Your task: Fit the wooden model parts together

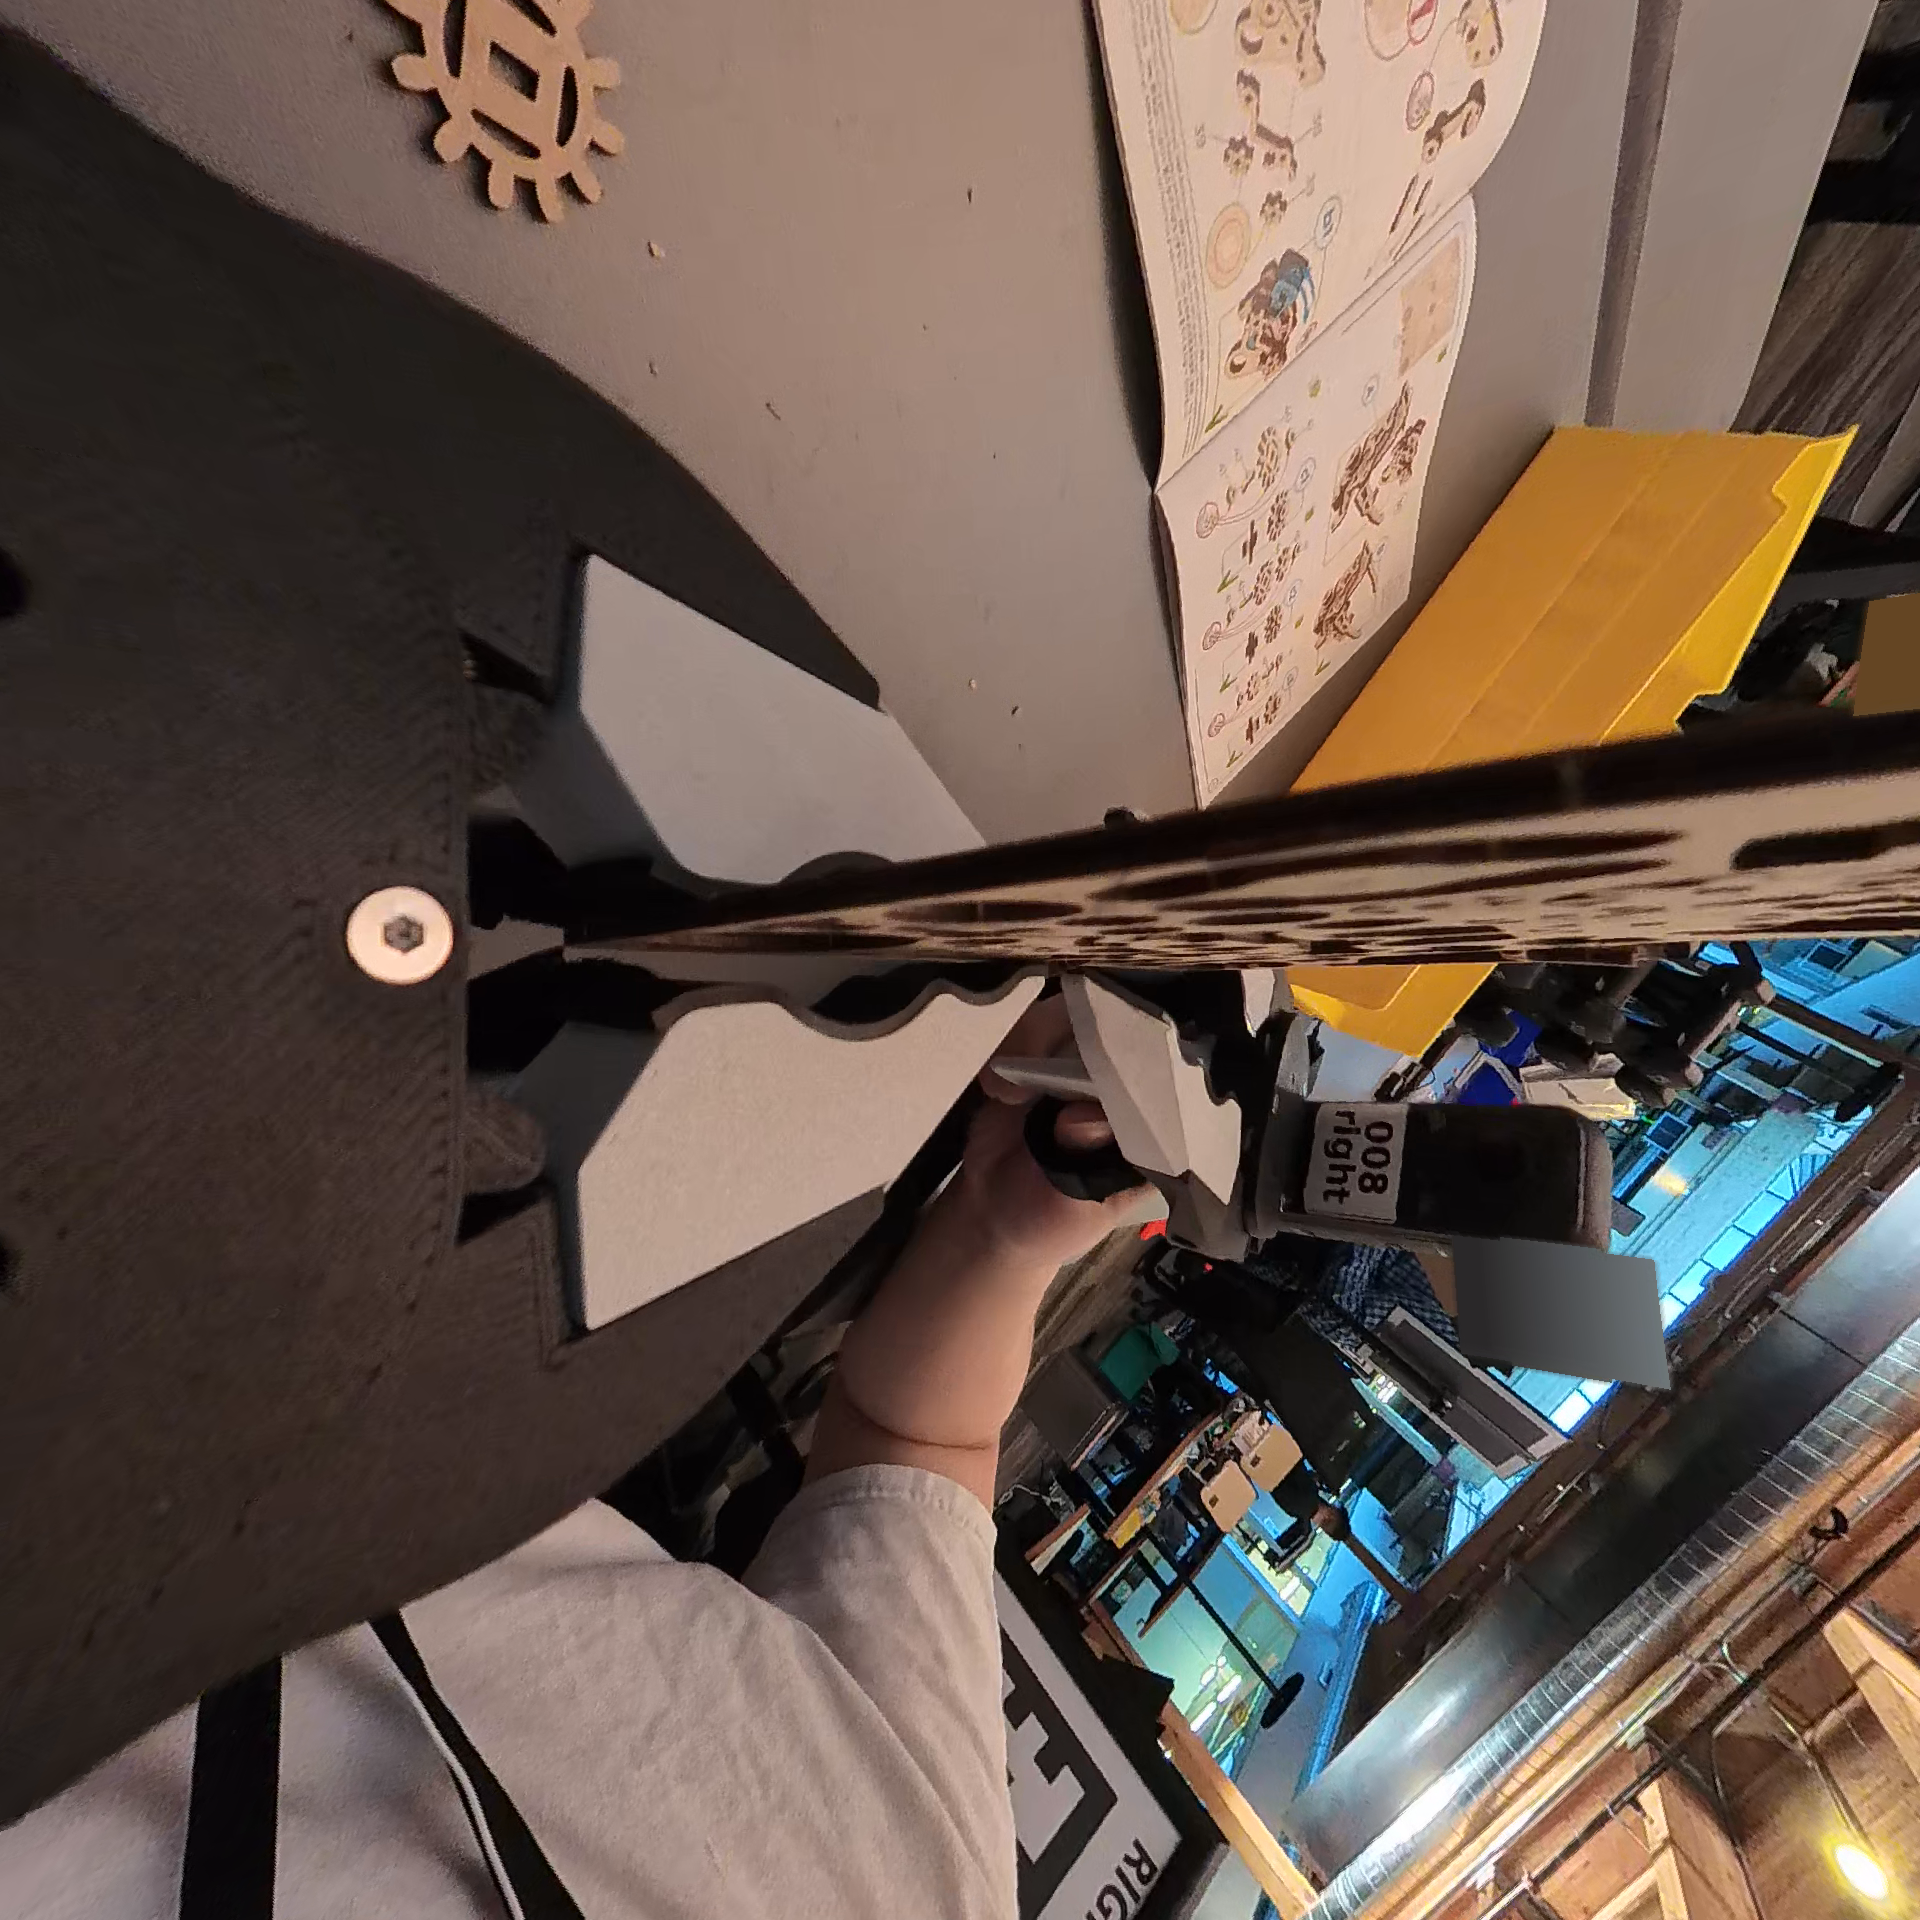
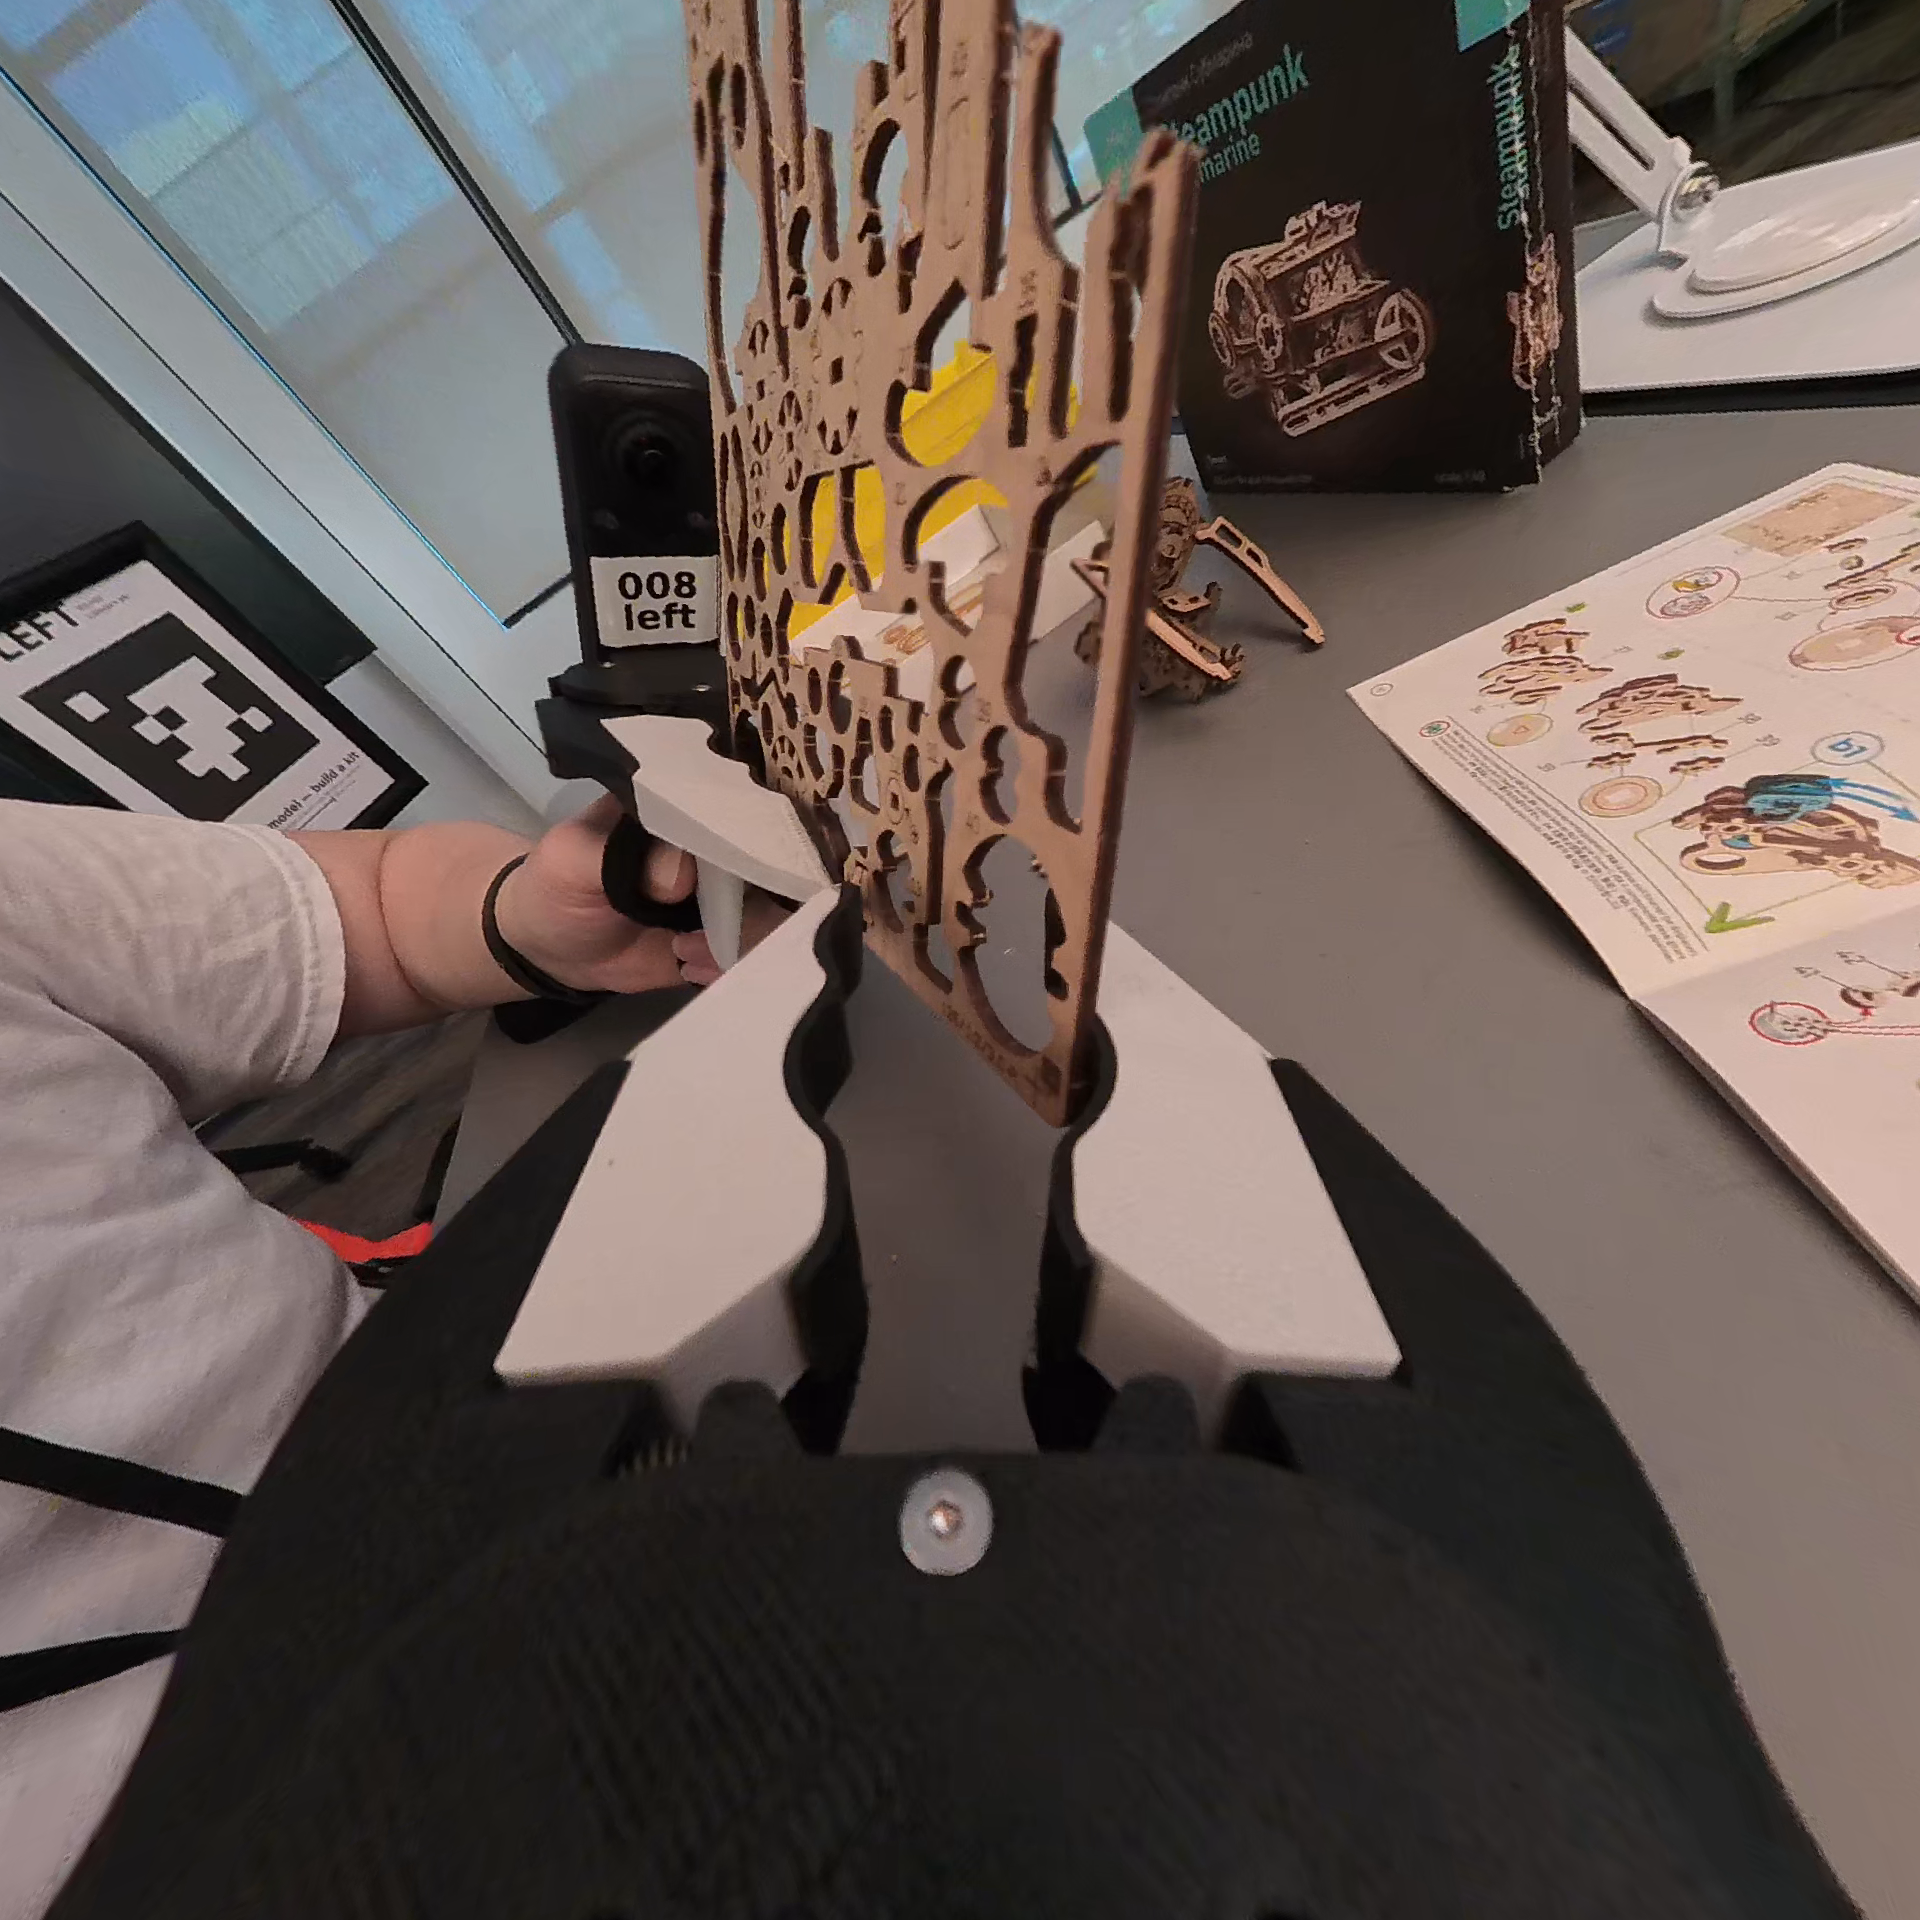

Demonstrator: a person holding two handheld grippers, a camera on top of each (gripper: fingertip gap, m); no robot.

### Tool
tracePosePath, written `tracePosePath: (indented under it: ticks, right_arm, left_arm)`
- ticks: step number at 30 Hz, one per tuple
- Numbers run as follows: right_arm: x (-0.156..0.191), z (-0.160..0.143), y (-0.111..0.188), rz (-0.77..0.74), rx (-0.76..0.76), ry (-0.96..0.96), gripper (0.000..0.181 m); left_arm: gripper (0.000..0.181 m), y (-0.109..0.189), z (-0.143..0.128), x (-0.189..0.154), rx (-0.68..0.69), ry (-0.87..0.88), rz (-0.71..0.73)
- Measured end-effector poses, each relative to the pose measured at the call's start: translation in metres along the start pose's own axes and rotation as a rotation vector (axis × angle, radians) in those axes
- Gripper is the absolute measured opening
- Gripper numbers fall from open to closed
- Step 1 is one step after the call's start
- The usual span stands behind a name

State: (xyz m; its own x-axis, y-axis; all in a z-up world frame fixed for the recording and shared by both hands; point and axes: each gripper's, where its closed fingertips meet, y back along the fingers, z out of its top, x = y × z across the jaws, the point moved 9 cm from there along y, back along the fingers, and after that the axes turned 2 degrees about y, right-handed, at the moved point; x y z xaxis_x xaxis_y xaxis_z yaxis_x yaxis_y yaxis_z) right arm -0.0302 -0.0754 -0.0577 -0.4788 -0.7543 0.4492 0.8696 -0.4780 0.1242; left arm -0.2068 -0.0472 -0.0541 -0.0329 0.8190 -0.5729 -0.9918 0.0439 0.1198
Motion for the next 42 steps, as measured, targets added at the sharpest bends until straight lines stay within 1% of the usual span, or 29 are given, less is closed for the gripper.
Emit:
tracePosePath:
  ticks: [6, 13, 14, 16, 18, 19, 21, 23, 24, 27, 30, 33, 35, 37, 38, 42]
  right_arm:
    - [0.0019, -0.0006, 0.0002, -0.036, 0.025, 0.028, 0.036]
    - [0.0035, -0.0031, -0.0008, -0.128, 0.052, 0.089, 0.036]
    - [0.0035, -0.003, -0.0009, -0.121, 0.045, 0.085, 0.036]
    - [0.0011, 0.0003, 0.0013, 0.006, 0.0, 0.035, 0.035]
    - [-0.0015, 0.0015, 0.0017, 0.144, -0.017, -0.071, 0.025]
    - [-0.0026, 0.0003, 0.0006, 0.182, -0.01, -0.107, 0.023]
    - [-0.0032, -0.0015, -0.0011, 0.198, 0.024, -0.122, 0.022]
    - [-0.0006, 0.0004, 0.0004, 0.252, 0.01, -0.131, 0.006]
    - [0.0005, 0.0005, 0.0002, 0.273, 0.007, -0.151, 0.003]
    - [-0.0005, -0.0013, -0.0003, 0.347, 0.021, -0.217, 0.002]
    - [-0.0022, -0.0034, -0.0015, 0.42, 0.011, -0.289, 0.002]
    - [-0.0023, -0.0041, -0.0015, 0.439, 0.022, -0.304, 0.002]
    - [0.0002, -0.0031, -0.0007, 0.448, 0.035, -0.286, 0.001]
    - [0.0028, -0.0021, -0.0006, 0.443, 0.027, -0.269, 0.001]
    - [0.0047, -0.0022, -0.0011, 0.457, 0.022, -0.261, 0.001]
    - [0.0043, -0.005, -0.0025, 0.444, 0.055, -0.245, 0.0]
  left_arm:
    - [0.0, -0.0004, -0.0015, -0.0043, 0.003, -0.04, 0.045]
    - [0.0, -0.0022, -0.0062, 0.0002, -0.003, 0.0, 0.081]
    - [0.0, -0.002, -0.0061, 0.0001, -0.007, 0.001, 0.075]
    - [0.0, -0.0013, -0.0035, -0.0032, -0.022, 0.02, 0.008]
    - [0.0, -0.0029, -0.0003, -0.0055, -0.026, 0.025, -0.026]
    - [0.0, -0.0036, -0.0004, -0.0054, -0.023, 0.019, -0.025]
    - [0.0, -0.0032, -0.0027, -0.0033, -0.019, 0.023, -0.027]
    - [0.0, -0.0023, -0.0035, -0.0017, -0.026, 0.083, -0.075]
    - [0.0, -0.0017, -0.0031, -0.0007, -0.025, 0.11, -0.098]
    - [0.0, -0.0018, -0.0031, -0.0004, -0.004, 0.128, -0.15]
    - [0.0, -0.0028, -0.002, -0.0034, 0.003, 0.106, -0.16]
    - [0.0, -0.0036, -0.0024, -0.0047, 0.007, 0.086, -0.164]
    - [0.001, -0.0038, -0.0033, -0.0052, 0.005, 0.101, -0.203]
    - [0.007, -0.0047, -0.004, -0.0059, -0.001, 0.135, -0.258]
    - [0.006, -0.0052, -0.0041, -0.0059, 0.005, 0.154, -0.279]
    - [0.0, -0.0046, -0.0046, -0.0047, 0.058, 0.128, -0.24]
